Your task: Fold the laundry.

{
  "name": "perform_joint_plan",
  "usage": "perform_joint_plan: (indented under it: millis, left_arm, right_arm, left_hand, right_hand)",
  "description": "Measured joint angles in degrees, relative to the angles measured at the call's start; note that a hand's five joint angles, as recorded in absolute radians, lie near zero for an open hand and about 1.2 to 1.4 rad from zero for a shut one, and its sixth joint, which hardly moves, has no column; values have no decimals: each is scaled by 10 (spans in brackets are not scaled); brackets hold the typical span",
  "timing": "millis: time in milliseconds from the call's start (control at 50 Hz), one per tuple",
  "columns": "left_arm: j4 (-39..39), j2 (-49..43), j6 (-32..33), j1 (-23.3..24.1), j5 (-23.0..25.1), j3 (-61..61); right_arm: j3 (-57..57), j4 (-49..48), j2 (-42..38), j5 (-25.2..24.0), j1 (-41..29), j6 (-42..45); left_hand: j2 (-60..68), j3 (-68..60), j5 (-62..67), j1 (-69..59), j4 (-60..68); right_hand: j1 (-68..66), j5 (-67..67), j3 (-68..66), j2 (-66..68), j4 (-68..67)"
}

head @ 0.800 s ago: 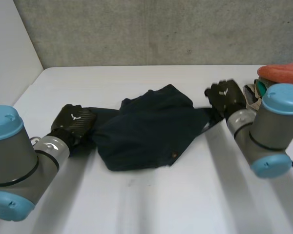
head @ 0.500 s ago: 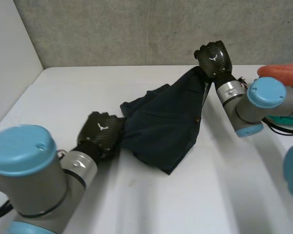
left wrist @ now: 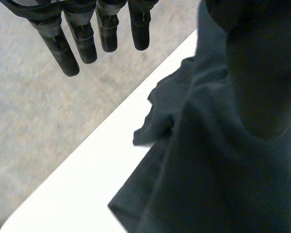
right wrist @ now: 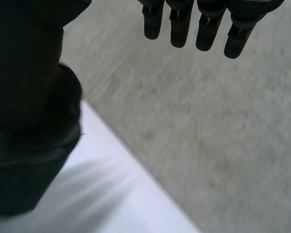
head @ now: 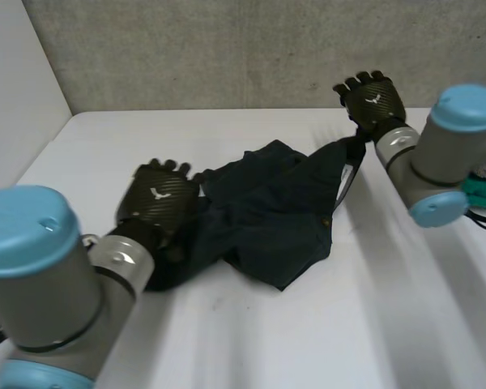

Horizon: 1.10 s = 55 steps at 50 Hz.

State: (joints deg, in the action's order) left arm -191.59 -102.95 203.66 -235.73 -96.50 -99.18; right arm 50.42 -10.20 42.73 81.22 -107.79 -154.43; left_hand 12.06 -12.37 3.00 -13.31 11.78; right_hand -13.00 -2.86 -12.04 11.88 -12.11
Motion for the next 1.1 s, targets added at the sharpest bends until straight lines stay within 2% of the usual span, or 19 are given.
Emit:
perform_joint_plan:
  millis: [140, 300, 460, 600, 640, 720, 780, 800, 880, 1000, 1100]
  left_arm:
    - [92, 43, -49, -60, 24, -34]
    - [130, 49, -91, -115, 61, -77]
    - [80, 17, -94, -138, 80, -96]
    - [45, -25, -64, -142, 81, -90]
    - [30, -44, -42, -146, 80, -84]
    - [8, -69, -19, -151, 81, -72]
    - [-5, -85, -11, -152, 81, -62]
    - [-6, -87, -10, -152, 81, -61]
    - [-21, -98, -9, -150, 79, -46]
    - [-38, -87, -20, -142, 70, -32]
    - [-48, -73, -29, -133, 59, -28]
  right_arm:
    - [106, 186, 136, 44, 9, -8]
    - [172, 310, 236, 37, 30, -34]
    - [185, 340, 296, 15, 86, 33]
    - [194, 400, 319, -14, 111, 87]
    - [219, 451, 327, -45, 108, 100]
    - [272, 496, 333, -95, 85, 102]
    - [317, 498, 331, -126, 57, 90]
    - [322, 496, 331, -129, 53, 88]
    - [371, 442, 305, -147, -1, 39]
    - [395, 304, 247, -131, -73, -53]
    - [380, 185, 194, -76, -119, -107]
  left_hand:
    - [0, 0, 0, 0, 0]
    - [0, 0, 0, 0, 0]
    - [0, 0, 0, 0, 0]
    - [5, -4, 2, -3, 6]
    - [77, -73, 70, -75, 82]
    - [169, -165, 162, -173, 173]
    - [304, -300, 293, -306, 307]
    - [304, -300, 293, -306, 307]
    - [524, -519, 511, -523, 527]
    - [564, -559, 534, -532, 569]
    - [564, -559, 534, -532, 569]
  right_hand:
    - [0, 0, 0, 0, 0]
    - [0, 0, 0, 0, 0]
    - [-8, -18, -22, 23, -20]
    - [-84, -92, -96, 91, -95]
    - [-130, -134, -139, 137, -139]
    - [-166, -171, -175, 177, -176]
    - [-178, -185, -190, 191, -190]
    - [-180, -186, -191, 193, -191]
    - [-180, -186, -192, 192, -191]
    - [-154, -141, -159, 159, -158]
    - [-121, -101, -128, 129, -120]
